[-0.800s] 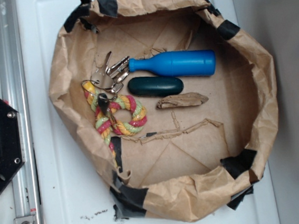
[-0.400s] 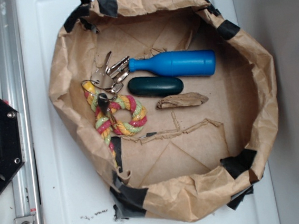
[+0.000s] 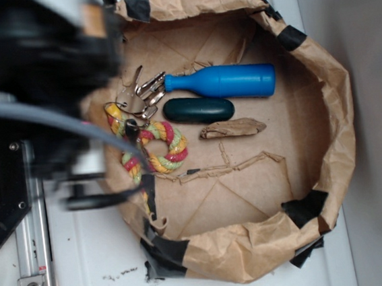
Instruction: Grab the wood chip.
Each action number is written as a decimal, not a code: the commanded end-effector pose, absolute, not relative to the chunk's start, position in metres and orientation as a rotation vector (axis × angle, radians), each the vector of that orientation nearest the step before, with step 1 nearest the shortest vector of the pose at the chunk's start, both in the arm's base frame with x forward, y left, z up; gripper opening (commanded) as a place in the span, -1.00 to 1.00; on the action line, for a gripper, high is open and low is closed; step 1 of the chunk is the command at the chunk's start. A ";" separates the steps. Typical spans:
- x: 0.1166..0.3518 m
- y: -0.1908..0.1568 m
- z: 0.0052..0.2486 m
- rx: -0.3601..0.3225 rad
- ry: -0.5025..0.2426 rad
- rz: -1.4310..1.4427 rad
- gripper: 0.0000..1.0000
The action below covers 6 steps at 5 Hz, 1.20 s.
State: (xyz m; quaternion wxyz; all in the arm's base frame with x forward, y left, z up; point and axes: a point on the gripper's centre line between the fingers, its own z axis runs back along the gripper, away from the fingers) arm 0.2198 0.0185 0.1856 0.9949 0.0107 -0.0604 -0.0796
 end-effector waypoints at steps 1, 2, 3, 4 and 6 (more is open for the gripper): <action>0.283 0.012 0.117 -0.018 -0.092 -0.408 1.00; 0.283 0.012 0.117 -0.018 -0.092 -0.408 1.00; 0.283 0.012 0.117 -0.018 -0.092 -0.408 1.00; 0.283 0.012 0.117 -0.018 -0.092 -0.408 1.00; 0.313 -0.023 0.061 0.006 -0.104 -0.476 1.00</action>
